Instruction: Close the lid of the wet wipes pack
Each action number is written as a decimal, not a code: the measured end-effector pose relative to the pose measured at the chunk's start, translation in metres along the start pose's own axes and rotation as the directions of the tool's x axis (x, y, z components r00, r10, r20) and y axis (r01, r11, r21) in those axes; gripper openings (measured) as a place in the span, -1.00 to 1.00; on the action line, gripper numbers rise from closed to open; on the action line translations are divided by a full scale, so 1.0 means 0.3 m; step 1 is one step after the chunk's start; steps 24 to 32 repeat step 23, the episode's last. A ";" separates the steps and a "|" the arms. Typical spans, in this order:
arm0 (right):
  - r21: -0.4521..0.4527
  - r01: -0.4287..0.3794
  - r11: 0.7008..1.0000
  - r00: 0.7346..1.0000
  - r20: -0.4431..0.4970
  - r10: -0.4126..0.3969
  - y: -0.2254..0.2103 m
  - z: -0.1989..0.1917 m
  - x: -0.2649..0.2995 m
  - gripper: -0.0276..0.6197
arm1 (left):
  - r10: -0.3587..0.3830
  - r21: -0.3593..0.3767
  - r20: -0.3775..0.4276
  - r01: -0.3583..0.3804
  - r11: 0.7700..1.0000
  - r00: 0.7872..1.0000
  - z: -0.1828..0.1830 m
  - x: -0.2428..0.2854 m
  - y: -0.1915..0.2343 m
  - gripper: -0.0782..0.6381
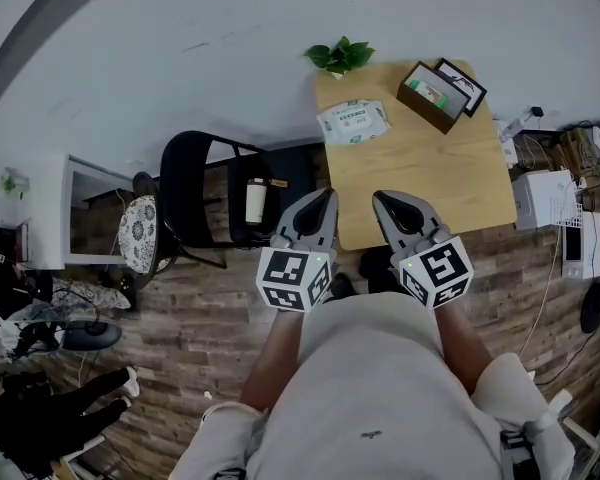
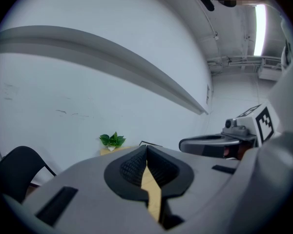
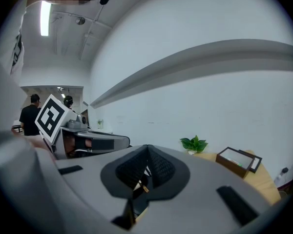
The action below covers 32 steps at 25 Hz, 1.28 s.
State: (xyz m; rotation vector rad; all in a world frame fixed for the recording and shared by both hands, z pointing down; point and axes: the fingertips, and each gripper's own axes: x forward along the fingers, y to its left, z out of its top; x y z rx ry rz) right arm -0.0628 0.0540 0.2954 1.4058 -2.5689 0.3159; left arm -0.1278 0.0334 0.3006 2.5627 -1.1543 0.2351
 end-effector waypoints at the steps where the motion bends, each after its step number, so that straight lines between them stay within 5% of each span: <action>1: 0.002 0.001 1.000 1.000 0.000 -0.001 0.003 0.000 0.000 -0.91 | 0.000 0.001 0.002 0.000 1.000 1.000 0.002 -0.007 0.000 -0.76; 32: -0.023 -0.002 1.000 1.000 -0.014 0.002 0.033 0.000 -0.006 -0.91 | 0.006 0.006 0.018 -0.006 1.000 1.000 0.014 -0.032 -0.004 -0.76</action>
